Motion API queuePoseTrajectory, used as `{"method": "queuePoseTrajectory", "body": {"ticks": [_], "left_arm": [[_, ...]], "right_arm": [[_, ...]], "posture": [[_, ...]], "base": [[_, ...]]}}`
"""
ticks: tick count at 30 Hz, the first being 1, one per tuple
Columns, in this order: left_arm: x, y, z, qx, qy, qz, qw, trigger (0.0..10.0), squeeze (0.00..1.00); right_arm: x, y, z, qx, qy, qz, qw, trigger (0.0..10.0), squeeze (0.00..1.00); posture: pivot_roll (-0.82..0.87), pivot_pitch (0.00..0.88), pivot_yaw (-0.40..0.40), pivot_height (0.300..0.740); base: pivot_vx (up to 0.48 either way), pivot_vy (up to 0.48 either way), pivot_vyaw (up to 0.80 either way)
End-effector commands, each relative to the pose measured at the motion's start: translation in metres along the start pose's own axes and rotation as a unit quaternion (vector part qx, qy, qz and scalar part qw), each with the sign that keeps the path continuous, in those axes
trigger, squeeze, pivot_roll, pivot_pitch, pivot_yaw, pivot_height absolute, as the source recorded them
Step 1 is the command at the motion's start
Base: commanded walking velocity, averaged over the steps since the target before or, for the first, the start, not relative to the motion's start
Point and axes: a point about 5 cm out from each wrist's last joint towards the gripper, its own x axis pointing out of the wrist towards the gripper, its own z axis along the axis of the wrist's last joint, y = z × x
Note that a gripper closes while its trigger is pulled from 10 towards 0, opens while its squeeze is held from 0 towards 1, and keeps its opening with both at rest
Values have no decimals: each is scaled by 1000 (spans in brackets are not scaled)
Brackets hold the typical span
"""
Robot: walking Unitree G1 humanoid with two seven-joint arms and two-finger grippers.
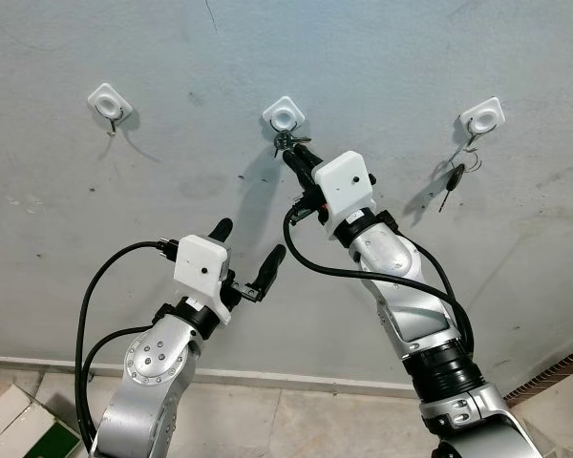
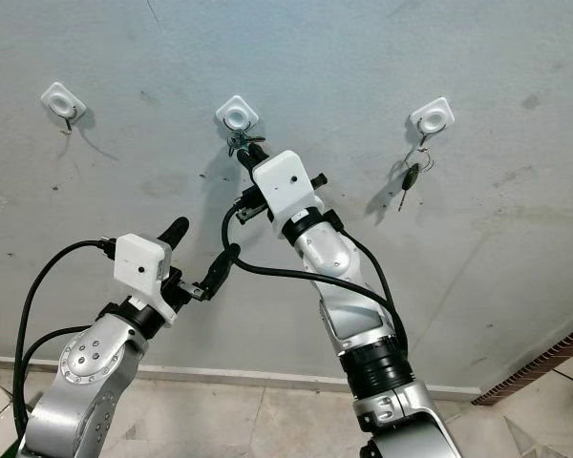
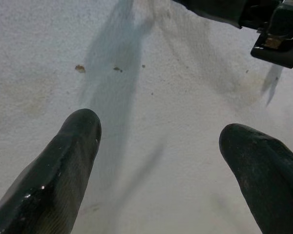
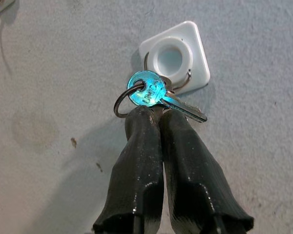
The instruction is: Hang keys on a hook
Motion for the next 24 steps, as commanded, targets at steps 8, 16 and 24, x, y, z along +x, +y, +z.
{"method": "queuePoseTrajectory", "body": {"ticks": [8,16,24], "left_arm": [[1,1,1,8,-2,4,1000,10000,0],[2,1,1,9,-4,3,1000,10000,0],[2,0,1,8,-3,4,1000,10000,0]], "right_arm": [[-6,-7,-1,-8,2,-22,1000,10000,0],[-7,-11,-1,-12,4,-36,999,10000,0],[-8,-10,-4,-14,8,-34,999,10000,0]], "posture": [[30,31,23,740],[27,32,25,740],[27,32,25,740]], "base": [[0,0,0],[0,0,0],[0,0,0]]}}
